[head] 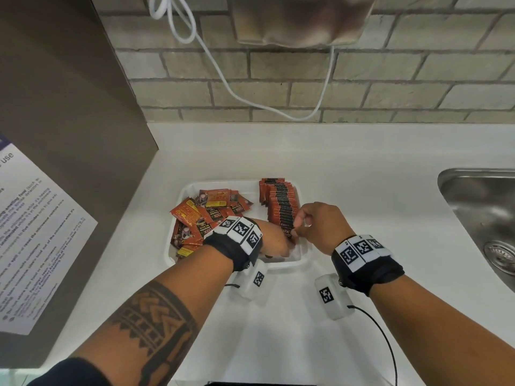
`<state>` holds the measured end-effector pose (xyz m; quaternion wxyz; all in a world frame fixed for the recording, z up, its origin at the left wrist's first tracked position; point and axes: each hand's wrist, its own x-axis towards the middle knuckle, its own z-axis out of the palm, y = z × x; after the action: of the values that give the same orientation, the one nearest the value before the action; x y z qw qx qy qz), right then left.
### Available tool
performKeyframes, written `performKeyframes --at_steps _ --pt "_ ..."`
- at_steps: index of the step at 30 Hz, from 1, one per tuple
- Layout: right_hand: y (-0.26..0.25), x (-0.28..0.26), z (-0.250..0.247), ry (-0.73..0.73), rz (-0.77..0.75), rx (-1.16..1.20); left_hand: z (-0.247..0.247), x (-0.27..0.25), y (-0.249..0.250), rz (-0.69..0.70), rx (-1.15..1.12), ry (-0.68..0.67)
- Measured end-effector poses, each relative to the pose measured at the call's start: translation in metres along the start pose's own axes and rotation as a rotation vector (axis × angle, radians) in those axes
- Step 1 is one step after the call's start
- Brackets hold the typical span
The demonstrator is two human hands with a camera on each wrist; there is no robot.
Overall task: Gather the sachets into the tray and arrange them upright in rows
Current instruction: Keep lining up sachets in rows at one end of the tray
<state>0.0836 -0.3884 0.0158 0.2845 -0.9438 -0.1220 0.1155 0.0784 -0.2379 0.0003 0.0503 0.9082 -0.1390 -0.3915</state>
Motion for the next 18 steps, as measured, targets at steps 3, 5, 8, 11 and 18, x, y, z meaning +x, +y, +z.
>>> performKeyframes --at_steps 3,5,8,11,18 --pt "0.001 -0.0004 0.0007 -0.009 -0.009 0.0 0.0011 -0.0004 -0.0011 0.001 0.028 0.027" --pt "0.0012 -0.0003 0.001 -0.013 -0.009 -0.001 0.0012 -0.0016 -0.001 0.008 0.029 0.049" --pt "0.0017 0.0 0.0016 -0.011 -0.01 -0.005 -0.0006 -0.0034 0.0002 0.047 0.052 0.008" --pt "0.0016 -0.0005 0.001 -0.023 -0.006 0.009 0.0016 -0.0021 -0.003 -0.001 -0.036 0.047" --pt "-0.0008 -0.0015 -0.0006 -0.042 -0.008 0.023 0.0061 0.0024 -0.0092 -0.038 -0.125 0.075"
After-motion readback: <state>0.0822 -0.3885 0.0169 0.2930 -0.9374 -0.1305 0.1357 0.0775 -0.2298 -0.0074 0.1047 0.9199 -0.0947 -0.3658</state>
